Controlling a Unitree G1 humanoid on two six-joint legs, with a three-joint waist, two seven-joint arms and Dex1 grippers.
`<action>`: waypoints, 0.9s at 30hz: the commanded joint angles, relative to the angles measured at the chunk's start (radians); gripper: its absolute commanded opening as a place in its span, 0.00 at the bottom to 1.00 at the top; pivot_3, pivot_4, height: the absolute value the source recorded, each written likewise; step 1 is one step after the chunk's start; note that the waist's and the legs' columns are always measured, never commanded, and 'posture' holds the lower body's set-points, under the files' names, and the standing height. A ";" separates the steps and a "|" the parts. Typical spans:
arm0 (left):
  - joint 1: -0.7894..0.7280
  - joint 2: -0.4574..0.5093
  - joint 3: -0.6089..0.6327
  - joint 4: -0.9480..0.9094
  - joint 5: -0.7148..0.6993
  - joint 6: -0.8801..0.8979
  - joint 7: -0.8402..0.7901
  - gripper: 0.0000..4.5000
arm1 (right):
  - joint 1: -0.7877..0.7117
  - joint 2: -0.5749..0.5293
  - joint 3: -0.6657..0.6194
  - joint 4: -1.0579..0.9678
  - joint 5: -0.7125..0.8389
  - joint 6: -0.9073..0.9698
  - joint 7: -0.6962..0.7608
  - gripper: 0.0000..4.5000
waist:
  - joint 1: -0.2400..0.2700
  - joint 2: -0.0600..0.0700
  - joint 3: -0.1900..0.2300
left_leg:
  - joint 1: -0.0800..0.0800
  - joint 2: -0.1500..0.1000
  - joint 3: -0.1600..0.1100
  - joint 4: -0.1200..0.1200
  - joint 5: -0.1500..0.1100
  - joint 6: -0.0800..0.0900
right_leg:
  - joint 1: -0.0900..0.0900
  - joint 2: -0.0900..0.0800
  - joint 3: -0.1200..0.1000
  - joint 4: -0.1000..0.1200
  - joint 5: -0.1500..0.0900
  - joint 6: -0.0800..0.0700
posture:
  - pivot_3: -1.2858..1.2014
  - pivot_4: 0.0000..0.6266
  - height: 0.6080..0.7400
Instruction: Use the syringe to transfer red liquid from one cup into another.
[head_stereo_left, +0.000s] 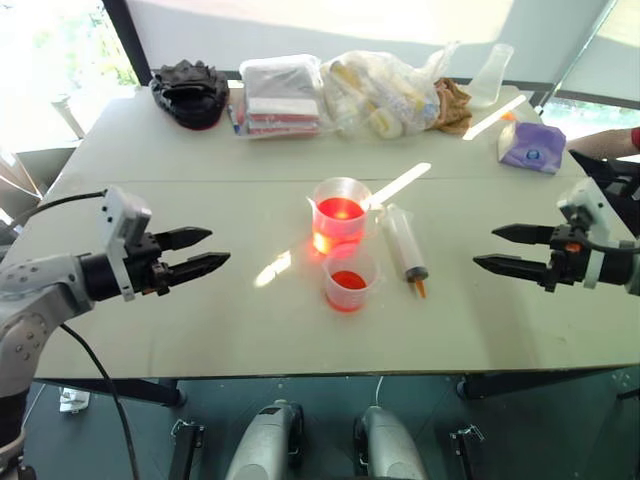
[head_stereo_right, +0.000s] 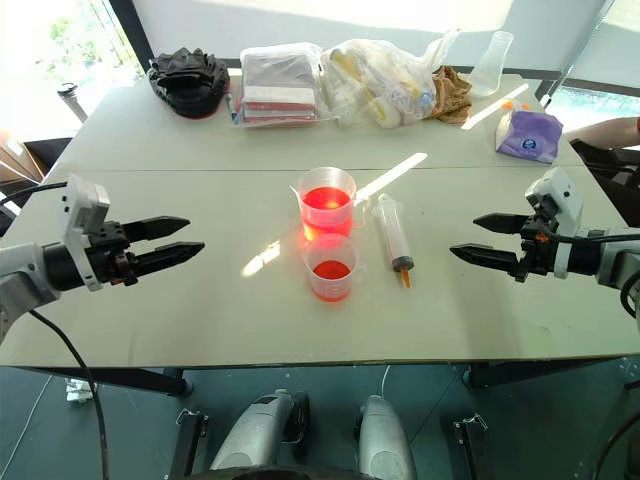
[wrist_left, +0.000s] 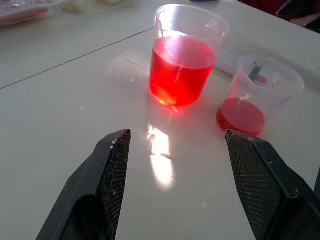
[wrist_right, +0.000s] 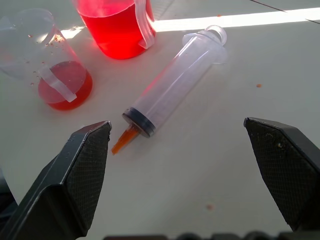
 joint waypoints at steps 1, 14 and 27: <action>-0.016 0.006 0.041 -0.021 -0.025 0.009 0.015 0.70 | 0.000 -0.003 -0.028 -0.016 0.022 0.003 0.001 0.99 | -0.001 0.000 0.000 | 0.000 0.000 0.000 0.000 0.000 0.000 | 0.000 0.000 0.000 0.000 0.000 0.000 | 0.52 0.24 1.00; -0.013 0.017 0.038 -0.019 -0.005 0.001 0.023 0.70 | -0.075 0.019 -0.001 0.006 0.014 0.048 -0.085 0.99 | 0.000 0.000 0.000 | 0.000 0.000 0.000 0.000 0.000 0.000 | 0.000 0.000 0.000 -0.001 0.000 0.000 | 0.52 0.24 1.00; -0.292 0.121 -0.153 0.218 0.094 -0.063 -0.257 0.70 | -0.535 0.022 0.266 0.168 0.016 0.429 -0.099 0.99 | -0.005 0.001 0.001 | -0.002 0.000 0.000 -0.001 0.000 0.000 | -0.007 0.000 0.000 -0.002 -0.001 -0.002 | 0.52 0.24 1.00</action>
